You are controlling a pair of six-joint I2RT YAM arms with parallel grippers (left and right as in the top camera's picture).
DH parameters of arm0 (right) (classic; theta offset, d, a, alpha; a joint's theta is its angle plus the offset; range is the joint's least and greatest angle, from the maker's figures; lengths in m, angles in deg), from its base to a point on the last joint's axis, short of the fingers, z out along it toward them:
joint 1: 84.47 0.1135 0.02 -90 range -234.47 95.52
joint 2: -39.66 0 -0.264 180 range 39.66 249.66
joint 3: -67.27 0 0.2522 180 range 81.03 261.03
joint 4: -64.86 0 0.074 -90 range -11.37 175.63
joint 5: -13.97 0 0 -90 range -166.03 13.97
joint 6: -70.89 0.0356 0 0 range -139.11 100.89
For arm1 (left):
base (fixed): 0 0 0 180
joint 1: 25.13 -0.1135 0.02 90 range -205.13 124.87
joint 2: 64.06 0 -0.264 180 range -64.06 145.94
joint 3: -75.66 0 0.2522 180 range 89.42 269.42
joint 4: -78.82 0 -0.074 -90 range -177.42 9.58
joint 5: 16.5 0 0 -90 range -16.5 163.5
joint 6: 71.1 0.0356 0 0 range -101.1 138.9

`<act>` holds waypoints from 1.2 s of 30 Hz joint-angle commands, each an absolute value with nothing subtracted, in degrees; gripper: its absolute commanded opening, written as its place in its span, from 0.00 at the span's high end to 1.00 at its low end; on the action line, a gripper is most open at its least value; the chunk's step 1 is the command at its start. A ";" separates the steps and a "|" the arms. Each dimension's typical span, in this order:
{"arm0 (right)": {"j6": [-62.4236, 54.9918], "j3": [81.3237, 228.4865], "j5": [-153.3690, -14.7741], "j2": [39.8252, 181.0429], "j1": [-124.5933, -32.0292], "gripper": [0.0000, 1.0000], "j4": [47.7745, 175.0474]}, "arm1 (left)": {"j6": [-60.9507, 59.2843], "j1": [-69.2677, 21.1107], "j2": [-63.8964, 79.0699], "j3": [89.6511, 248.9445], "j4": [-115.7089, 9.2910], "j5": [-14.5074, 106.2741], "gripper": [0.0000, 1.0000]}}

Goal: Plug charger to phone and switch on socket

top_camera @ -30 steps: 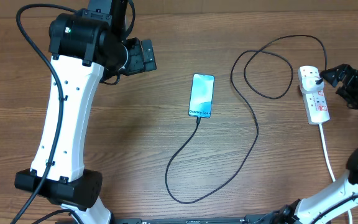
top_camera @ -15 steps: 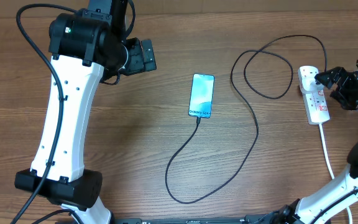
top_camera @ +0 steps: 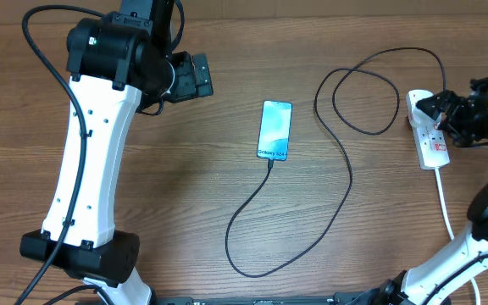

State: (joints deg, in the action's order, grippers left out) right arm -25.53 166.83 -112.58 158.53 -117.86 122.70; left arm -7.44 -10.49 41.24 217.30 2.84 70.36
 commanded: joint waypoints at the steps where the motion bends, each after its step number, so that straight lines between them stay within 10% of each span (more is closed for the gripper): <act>1: -22.97 166.50 -108.32 159.38 -116.92 0.00 122.09 | -6.37 -10.45 41.59 217.43 2.73 71.15 0.00; 36: -23.63 166.48 -104.34 159.38 -113.77 0.00 120.67 | -6.37 -10.45 41.59 217.43 2.73 71.15 0.00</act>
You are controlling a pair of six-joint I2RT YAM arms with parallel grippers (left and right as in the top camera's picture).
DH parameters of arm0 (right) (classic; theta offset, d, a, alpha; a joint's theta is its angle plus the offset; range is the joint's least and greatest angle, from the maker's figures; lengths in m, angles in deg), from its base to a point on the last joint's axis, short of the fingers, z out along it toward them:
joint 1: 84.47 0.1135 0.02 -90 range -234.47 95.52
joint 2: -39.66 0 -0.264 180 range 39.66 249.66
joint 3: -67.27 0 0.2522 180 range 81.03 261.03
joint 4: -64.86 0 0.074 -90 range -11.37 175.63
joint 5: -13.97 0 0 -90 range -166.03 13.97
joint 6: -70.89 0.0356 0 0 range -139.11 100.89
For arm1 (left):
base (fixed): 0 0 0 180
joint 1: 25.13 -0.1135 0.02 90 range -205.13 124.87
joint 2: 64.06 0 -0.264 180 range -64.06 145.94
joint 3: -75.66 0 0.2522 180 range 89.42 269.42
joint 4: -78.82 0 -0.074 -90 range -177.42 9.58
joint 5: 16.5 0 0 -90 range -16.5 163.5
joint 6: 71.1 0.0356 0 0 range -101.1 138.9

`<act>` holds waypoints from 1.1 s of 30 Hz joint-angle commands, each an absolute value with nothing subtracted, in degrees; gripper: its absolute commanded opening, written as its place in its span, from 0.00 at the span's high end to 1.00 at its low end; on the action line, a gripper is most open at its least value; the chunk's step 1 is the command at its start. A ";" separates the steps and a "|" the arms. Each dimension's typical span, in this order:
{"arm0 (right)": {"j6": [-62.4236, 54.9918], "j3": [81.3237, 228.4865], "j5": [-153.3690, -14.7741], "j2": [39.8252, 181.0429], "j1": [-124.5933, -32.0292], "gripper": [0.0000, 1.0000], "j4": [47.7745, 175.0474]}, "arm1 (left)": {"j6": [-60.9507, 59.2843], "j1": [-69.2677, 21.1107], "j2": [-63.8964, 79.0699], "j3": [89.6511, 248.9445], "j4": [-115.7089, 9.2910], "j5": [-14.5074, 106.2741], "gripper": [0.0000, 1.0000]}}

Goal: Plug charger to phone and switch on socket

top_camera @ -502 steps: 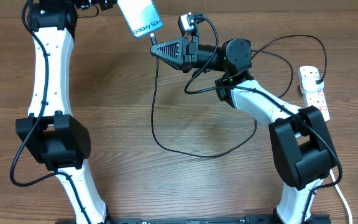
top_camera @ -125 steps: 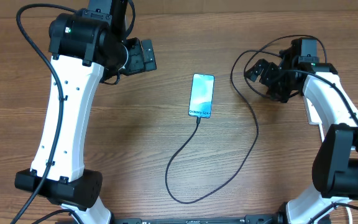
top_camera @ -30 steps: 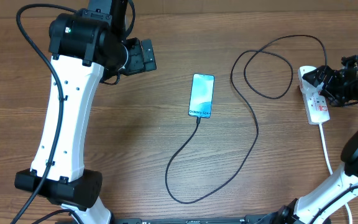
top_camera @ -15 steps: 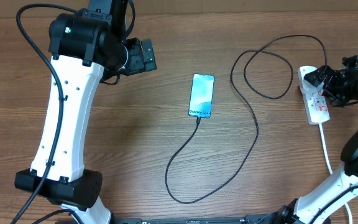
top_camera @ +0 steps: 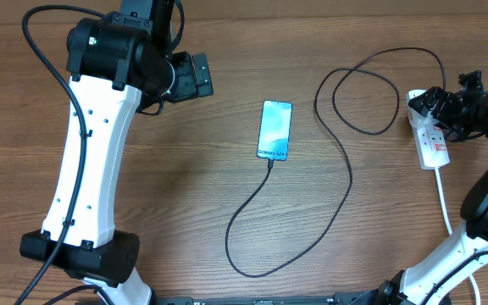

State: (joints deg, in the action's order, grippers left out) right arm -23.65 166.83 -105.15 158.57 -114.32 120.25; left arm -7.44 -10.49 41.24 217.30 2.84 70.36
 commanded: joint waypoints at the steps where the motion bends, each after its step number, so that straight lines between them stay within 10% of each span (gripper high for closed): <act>1: -23.63 166.48 -103.88 159.38 -113.77 0.00 120.65 | -6.37 -10.45 41.59 217.43 2.73 71.15 0.00; 33: -22.01 166.48 -106.11 161.02 -113.73 0.00 121.54 | -6.37 -10.45 41.59 217.43 2.73 71.15 0.00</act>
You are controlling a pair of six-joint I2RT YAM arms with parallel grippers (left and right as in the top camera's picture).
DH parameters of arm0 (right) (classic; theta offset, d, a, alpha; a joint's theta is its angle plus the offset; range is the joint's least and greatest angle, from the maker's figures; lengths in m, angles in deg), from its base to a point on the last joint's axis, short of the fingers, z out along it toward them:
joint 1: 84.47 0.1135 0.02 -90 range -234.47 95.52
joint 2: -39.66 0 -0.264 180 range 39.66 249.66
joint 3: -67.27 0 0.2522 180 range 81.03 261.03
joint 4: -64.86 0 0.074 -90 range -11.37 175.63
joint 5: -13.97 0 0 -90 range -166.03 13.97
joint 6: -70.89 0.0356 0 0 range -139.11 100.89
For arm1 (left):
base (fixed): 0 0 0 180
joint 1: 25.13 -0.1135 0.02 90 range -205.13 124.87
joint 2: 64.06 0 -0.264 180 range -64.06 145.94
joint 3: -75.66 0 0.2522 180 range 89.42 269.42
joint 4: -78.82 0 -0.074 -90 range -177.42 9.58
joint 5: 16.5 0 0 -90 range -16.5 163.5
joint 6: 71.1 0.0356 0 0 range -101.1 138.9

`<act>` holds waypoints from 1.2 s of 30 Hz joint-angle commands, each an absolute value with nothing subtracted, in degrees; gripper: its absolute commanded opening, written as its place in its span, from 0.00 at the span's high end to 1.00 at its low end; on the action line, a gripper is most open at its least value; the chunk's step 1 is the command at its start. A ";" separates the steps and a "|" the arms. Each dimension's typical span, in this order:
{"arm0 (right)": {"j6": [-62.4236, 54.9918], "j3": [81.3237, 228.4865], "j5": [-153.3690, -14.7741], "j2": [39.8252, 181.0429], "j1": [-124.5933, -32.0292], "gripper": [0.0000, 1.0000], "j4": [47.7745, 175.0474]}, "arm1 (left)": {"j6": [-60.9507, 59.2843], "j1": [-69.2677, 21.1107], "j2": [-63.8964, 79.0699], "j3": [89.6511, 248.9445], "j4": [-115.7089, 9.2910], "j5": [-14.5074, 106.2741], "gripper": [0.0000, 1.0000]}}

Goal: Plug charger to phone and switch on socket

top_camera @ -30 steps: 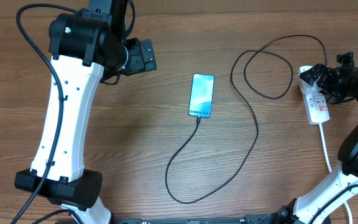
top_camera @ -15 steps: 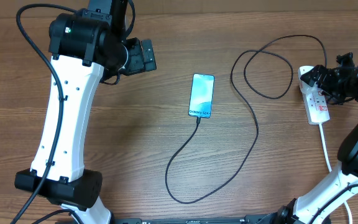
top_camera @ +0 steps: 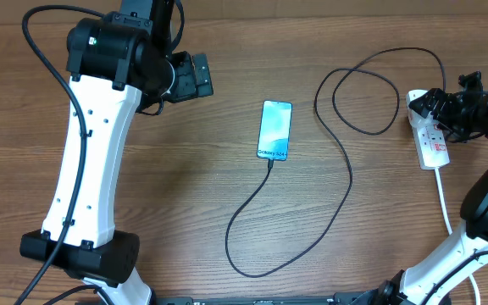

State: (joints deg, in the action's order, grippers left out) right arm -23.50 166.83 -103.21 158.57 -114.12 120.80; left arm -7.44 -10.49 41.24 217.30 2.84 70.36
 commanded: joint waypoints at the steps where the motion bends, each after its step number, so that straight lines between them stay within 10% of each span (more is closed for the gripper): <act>1: -22.05 166.48 -106.73 161.35 -113.73 0.00 121.52 | -6.37 -10.45 41.59 217.43 2.73 71.15 0.00; 36: -21.00 170.43 -104.08 163.75 -113.91 0.00 124.80 | -6.37 -10.45 41.59 217.43 2.73 71.15 0.00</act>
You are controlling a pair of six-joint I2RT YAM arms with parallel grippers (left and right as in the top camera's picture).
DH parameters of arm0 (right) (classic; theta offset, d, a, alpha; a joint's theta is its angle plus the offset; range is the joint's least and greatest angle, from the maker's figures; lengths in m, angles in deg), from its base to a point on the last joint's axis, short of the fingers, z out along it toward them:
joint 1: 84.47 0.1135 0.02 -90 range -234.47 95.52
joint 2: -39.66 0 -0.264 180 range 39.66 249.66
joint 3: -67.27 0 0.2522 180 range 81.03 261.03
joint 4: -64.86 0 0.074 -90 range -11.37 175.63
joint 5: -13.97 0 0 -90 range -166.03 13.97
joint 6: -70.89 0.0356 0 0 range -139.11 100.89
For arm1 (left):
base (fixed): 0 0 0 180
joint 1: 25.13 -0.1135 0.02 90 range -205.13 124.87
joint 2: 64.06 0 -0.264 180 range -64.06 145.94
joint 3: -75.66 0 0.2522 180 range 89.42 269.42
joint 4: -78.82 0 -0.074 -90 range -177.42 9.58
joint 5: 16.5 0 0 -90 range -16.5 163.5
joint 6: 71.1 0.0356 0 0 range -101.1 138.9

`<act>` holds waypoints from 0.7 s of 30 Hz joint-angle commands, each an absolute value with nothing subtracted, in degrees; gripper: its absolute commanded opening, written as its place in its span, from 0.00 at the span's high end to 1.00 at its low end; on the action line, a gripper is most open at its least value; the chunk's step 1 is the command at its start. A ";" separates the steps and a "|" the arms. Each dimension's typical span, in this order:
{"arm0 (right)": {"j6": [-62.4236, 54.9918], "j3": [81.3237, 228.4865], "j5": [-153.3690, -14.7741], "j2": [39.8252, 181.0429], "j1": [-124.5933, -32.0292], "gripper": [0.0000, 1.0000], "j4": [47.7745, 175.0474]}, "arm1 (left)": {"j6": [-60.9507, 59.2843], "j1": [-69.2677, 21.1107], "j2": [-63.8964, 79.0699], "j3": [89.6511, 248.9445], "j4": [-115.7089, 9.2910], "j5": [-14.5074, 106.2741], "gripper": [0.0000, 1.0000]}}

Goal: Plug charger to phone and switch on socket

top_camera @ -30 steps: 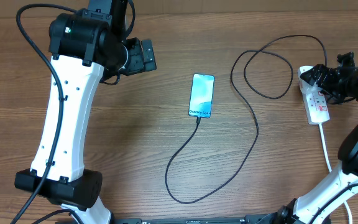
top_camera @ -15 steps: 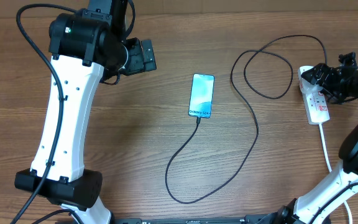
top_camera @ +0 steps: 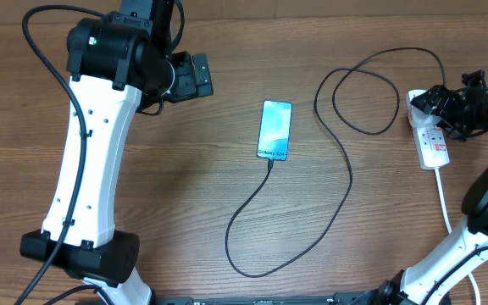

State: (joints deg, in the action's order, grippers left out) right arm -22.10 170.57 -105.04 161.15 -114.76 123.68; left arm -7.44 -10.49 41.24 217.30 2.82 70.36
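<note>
The phone (top_camera: pixel 274 130) lies face up mid-table with its screen lit blue. The black charger cable (top_camera: pixel 346 182) is plugged into its lower end. The cable loops over the table to the white socket strip (top_camera: pixel 432 146) at the far right. My right gripper (top_camera: pixel 441 105) sits over the far end of the strip, where the plug is. Its fingers hide the plug and switch, and how the jaws stand does not show. My left gripper (top_camera: pixel 202 76) hangs open and empty at the back left, well away from the phone.
The white left arm (top_camera: pixel 87 169) stretches along the table's left side. The strip's white lead (top_camera: pixel 444 203) runs toward the front right, next to the base of the right arm (top_camera: pixel 481 237). Bare wooden tabletop (top_camera: pixel 176 186) surrounds the phone.
My right gripper has shifted very slightly over the far end of the socket strip. The phone, the cable and the left arm are where they were.
At first my right gripper was low over the strip's far end, with the phone plugged in and lit. It then sat a little farther back and has stayed there with only tiny shifts. The left arm has not moved.
</note>
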 commanded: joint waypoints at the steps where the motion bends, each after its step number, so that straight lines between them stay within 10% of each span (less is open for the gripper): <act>1: -21.03 170.50 -103.88 163.73 -113.91 0.00 124.78 | -6.37 -10.45 41.59 217.43 2.73 71.15 0.00; 21: -21.05 171.53 -105.94 163.73 -113.93 0.00 126.57 | -6.37 -10.45 41.59 217.43 2.73 71.15 0.00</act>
